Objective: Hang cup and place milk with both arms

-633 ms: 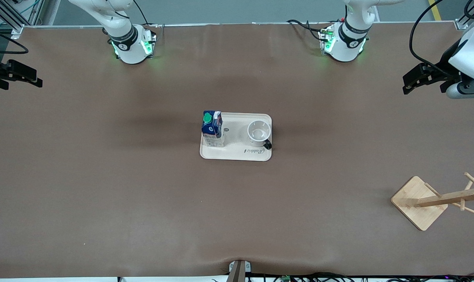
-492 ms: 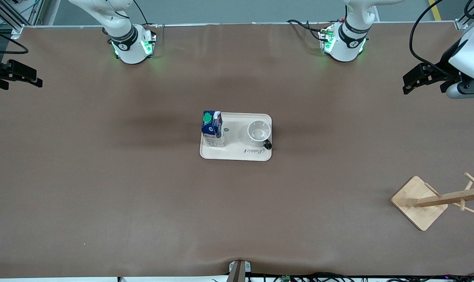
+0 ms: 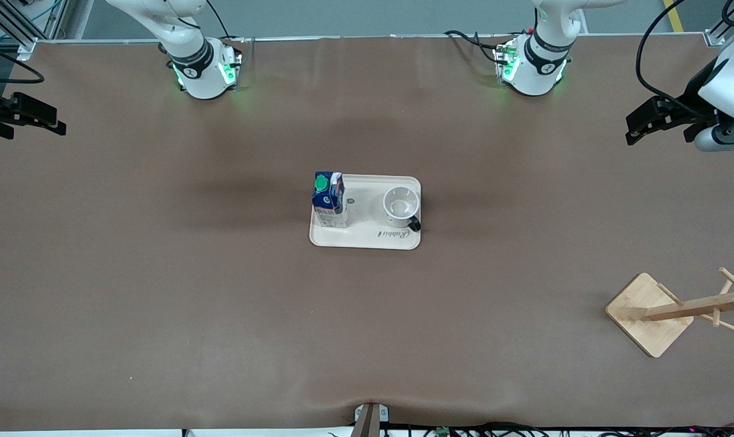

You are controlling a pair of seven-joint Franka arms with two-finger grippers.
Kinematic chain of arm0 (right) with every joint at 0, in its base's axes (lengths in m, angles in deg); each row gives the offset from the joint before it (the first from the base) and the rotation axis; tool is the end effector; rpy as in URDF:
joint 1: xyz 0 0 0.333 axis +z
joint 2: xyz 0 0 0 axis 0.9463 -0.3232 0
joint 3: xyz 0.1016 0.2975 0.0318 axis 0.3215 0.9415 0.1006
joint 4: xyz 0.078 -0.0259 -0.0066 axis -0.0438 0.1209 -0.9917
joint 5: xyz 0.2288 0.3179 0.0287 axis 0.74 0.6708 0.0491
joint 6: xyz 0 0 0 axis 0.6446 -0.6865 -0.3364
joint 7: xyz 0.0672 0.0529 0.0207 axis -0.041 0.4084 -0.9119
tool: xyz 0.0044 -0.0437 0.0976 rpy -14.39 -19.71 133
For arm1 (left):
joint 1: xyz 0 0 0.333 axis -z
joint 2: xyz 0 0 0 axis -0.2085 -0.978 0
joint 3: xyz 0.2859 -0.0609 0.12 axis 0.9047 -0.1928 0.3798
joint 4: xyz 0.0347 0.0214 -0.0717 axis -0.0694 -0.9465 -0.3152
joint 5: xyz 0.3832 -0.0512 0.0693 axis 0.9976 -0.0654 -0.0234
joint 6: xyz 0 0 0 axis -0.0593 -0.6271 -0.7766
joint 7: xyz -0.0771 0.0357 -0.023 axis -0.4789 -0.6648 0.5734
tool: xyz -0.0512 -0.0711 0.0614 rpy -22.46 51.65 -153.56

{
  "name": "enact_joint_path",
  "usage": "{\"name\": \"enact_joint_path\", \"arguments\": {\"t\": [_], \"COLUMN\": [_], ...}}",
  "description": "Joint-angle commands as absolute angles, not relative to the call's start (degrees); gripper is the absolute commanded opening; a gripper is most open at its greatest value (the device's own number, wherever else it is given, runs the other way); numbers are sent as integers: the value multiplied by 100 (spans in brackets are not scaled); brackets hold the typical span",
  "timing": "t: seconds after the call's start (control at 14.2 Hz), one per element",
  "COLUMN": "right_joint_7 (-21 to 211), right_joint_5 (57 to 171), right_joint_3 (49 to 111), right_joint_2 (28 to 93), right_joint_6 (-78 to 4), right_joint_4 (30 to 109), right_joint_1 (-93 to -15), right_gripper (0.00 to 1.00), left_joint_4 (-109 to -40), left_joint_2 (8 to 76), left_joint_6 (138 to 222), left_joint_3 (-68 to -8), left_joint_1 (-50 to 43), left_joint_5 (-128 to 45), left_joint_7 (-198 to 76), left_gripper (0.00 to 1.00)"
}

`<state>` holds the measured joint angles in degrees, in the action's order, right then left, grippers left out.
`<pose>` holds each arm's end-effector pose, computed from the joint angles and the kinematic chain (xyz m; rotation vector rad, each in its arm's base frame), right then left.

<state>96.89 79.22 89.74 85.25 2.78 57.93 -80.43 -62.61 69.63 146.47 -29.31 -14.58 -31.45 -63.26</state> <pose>0.5201 -0.0399 0.6391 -3.0767 -0.0665 0.2671 0.5278 -0.0627 0.6519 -3.1092 -0.0523 0.0653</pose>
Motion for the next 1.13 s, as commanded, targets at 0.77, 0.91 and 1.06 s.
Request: {"name": "enact_joint_path", "arguments": {"t": [0.77,0.91,1.06], "right_joint_7": [9754,9745,9754], "right_joint_5": [8040,8040,8040], "right_joint_3": [9065,9065,9065], "right_joint_2": [8563,8563,8563], "right_joint_6": [312,312,312], "right_joint_4": [5817,5817,5817], "right_joint_1": [-8152,-8134,-8152], "right_gripper": [100,100,100], "left_joint_4": [-7071,-7115,-7403], "left_joint_2": [5776,5521,5415], "left_joint_6": [16060,16367,16937], "left_joint_3": [-3926,-3926,-3926], "left_joint_1": [-370,-211,-35], "left_joint_5": [-3172,-3154,-3145], "left_joint_7": [-9082,-9240,-9607], "left_gripper": [100,100,100]}}
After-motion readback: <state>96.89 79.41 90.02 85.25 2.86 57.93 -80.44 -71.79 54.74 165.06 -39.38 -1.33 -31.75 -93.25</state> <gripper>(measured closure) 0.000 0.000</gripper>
